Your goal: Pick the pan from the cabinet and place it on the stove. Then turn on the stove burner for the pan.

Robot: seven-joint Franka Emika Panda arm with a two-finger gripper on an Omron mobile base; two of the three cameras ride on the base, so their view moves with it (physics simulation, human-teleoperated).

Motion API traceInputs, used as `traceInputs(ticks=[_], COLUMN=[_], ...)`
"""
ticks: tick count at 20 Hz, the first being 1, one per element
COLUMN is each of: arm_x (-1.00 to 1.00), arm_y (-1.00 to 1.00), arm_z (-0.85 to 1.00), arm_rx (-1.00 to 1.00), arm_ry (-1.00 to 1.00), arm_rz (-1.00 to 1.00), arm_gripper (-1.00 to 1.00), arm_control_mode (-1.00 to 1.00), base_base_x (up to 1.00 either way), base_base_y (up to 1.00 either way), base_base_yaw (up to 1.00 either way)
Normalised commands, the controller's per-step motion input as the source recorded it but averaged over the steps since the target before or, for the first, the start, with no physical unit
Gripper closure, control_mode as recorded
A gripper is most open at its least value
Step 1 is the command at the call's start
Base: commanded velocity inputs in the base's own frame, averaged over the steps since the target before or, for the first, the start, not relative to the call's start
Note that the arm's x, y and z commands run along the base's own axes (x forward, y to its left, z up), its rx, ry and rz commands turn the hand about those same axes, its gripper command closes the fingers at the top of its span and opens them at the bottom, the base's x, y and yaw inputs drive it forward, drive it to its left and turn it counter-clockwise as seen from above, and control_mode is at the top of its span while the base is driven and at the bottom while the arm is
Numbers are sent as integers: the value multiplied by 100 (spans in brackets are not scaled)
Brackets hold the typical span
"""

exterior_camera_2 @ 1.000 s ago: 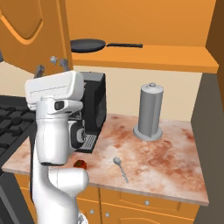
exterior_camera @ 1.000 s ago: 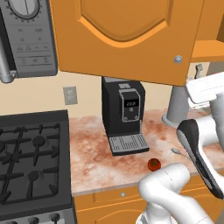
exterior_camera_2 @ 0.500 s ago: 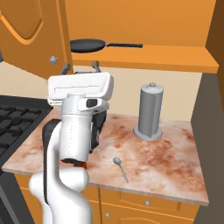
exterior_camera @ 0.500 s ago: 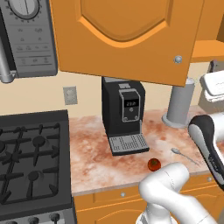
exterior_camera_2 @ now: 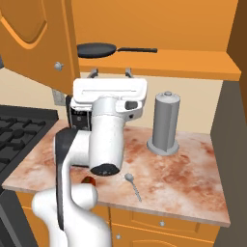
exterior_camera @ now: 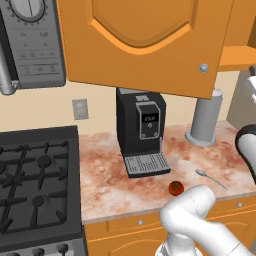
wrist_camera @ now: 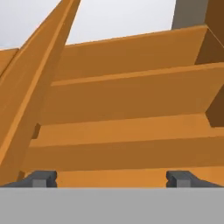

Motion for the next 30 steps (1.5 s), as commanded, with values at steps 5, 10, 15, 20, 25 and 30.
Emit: traceInputs(ticks=[5, 10, 15, 20, 25, 30], arm_x=[23, 45, 8, 23, 46, 40], arm_y=[-35, -17, 0, 0, 8, 11], arm_z=[-17, -24, -32, -13, 0, 0], arm_rx=[7, 12, 16, 20, 17, 8], arm_ry=[33, 33, 15, 10, 22, 28], arm_rz=[28, 37, 41, 30, 26, 22], arm_gripper=[-100, -100, -100, -100, -100, -100], arm_control_mode=[-100, -100, -100, -100, -100, -100], base_base_x=[0, 0, 0, 0, 0, 0], base_base_y=[0, 0, 0, 0, 0, 0], base_base_yaw=[0, 0, 0, 0, 0, 0])
